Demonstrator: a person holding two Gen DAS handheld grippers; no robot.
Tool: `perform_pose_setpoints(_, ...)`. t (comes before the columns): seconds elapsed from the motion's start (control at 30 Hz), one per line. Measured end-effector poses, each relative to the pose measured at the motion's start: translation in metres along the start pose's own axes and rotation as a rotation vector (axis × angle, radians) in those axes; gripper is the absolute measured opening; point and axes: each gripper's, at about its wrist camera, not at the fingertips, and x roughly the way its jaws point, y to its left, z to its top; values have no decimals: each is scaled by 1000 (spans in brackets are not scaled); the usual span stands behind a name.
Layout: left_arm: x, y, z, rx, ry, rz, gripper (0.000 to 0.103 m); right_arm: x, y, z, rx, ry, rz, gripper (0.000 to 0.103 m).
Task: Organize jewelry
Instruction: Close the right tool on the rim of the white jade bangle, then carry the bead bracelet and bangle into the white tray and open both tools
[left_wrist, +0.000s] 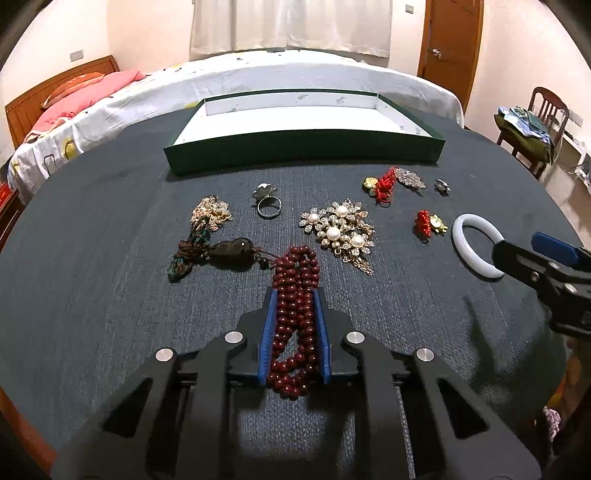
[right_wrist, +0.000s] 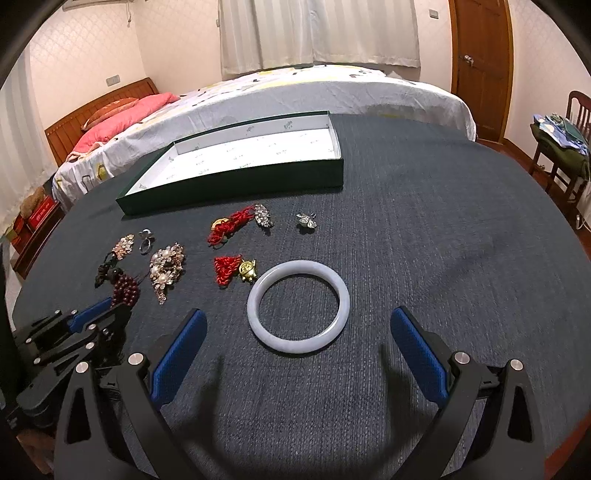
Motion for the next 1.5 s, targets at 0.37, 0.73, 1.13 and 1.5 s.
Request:
perform_pose_setpoints(0.37,-12,16,7,-67,27,4,17,12,7,12,-54,6,-25,97)
perform_pose_setpoints(0.73,-14,34,7,-129,42,8,17,31,2,7,-62,66,-48,95)
perform_pose_setpoints(1.13,-16,33,8,-117,30,7,17,27,3,2,-76,30,-27,68)
perform_pose_setpoints(1.5,-26,28,12,-112,9,-3,17,8,-3,6,-39,-9,0,68)
